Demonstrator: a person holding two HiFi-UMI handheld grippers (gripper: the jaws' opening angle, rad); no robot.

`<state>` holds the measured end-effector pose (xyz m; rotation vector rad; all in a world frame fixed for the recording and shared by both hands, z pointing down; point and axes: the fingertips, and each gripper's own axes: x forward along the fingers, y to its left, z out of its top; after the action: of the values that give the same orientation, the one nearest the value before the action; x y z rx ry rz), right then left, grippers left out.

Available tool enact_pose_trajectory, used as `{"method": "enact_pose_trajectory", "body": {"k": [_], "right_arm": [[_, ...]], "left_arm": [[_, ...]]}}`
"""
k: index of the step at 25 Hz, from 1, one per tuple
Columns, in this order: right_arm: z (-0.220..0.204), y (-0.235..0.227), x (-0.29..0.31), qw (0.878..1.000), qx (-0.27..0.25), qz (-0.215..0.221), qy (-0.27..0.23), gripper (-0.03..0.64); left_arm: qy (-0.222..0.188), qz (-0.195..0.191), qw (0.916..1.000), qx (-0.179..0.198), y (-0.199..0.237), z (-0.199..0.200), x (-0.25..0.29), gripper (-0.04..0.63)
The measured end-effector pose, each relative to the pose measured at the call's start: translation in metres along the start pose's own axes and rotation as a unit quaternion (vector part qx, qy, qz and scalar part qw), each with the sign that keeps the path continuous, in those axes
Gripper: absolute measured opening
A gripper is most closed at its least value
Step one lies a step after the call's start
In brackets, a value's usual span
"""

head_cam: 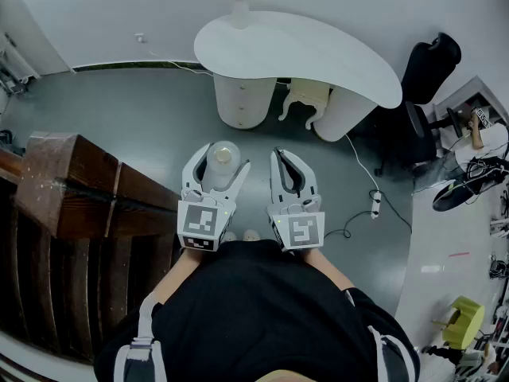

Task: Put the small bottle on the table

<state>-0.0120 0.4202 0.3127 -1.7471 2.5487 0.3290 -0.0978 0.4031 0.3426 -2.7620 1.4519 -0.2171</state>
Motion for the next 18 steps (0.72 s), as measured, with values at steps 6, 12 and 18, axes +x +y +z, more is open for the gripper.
{"method": "enact_pose_trajectory", "body": {"k": [6,12,18], "right_arm": [[0.002,-0.015,-0.002,1.000,0.000,-0.005,0.013,0.020],[-0.005,-0.024,-0.005,1.000,0.009,0.023,-0.002,0.021],[-0.009,-0.035,-0.002,1.000,0.011,0.024,-0.012,0.021]], "left_arm": [[0.000,0.006,1.0000,-0.001,-0.010,0.003,0.008,0.333],[-0.002,0.013,0.9998,-0.018,-0.019,0.004,0.018,0.333],[0.004,0.014,0.9995,-0.028,-0.020,-0.004,0.025,0.333]]}}
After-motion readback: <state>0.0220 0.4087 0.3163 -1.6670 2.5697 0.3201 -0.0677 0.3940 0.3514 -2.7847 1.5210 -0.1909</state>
